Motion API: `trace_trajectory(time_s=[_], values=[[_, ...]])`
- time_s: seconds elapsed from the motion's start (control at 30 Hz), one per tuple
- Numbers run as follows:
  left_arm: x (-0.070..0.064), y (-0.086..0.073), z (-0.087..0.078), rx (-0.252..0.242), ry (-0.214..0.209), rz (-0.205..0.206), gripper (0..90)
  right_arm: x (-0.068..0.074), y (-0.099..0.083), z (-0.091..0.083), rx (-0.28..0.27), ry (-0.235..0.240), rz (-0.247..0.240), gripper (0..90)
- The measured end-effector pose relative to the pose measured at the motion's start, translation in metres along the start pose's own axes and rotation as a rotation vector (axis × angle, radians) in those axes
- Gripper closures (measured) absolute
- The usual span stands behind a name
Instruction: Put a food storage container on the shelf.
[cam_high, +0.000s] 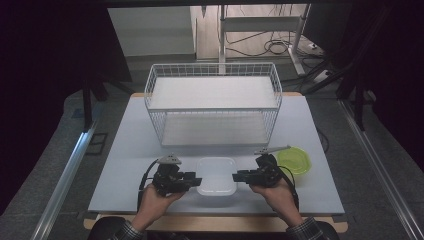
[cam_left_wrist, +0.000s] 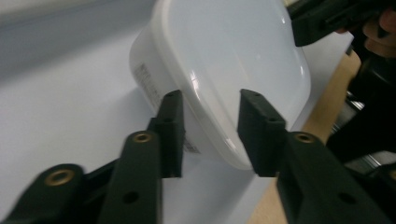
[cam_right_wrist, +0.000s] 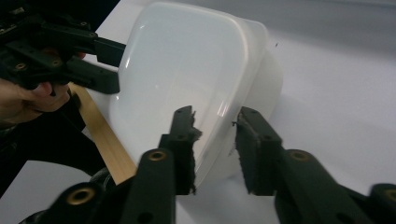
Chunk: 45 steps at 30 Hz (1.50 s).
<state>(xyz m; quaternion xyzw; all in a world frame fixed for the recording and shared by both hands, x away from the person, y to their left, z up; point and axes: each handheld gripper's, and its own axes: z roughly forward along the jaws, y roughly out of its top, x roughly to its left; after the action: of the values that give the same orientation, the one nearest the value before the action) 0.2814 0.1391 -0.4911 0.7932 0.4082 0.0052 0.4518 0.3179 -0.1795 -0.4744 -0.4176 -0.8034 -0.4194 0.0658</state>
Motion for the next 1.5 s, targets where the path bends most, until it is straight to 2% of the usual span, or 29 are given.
trace_trajectory(time_s=[0.1,0.2,0.23,0.37,0.77,1.1,1.23,1.5], values=[[0.005,0.000,-0.003,-0.031,0.008,-0.022,74.9,0.003,0.001,0.000,-0.025,-0.024,-0.020,79.1],[0.007,-0.001,-0.003,-0.044,0.012,-0.043,77.5,0.005,0.002,0.002,-0.044,-0.052,-0.052,79.3],[0.007,-0.001,-0.003,-0.049,0.030,-0.037,79.0,0.009,0.002,0.004,-0.054,-0.084,-0.083,79.4],[0.007,-0.001,-0.004,-0.062,0.043,-0.030,79.3,0.013,0.002,0.006,-0.081,-0.116,-0.119,79.2],[0.000,0.017,-0.022,-0.116,0.072,0.033,79.2,0.023,0.015,-0.006,-0.151,-0.115,-0.178,79.1],[-0.002,0.040,-0.040,-0.173,0.088,0.068,79.2,0.035,0.039,-0.020,-0.219,-0.127,-0.223,79.1],[-0.007,0.055,-0.050,-0.197,0.104,0.096,79.2,0.042,0.051,-0.029,-0.250,-0.133,-0.245,79.1],[-0.010,0.072,-0.063,-0.226,0.125,0.122,79.2,0.048,0.072,-0.039,-0.282,-0.130,-0.270,78.9]])
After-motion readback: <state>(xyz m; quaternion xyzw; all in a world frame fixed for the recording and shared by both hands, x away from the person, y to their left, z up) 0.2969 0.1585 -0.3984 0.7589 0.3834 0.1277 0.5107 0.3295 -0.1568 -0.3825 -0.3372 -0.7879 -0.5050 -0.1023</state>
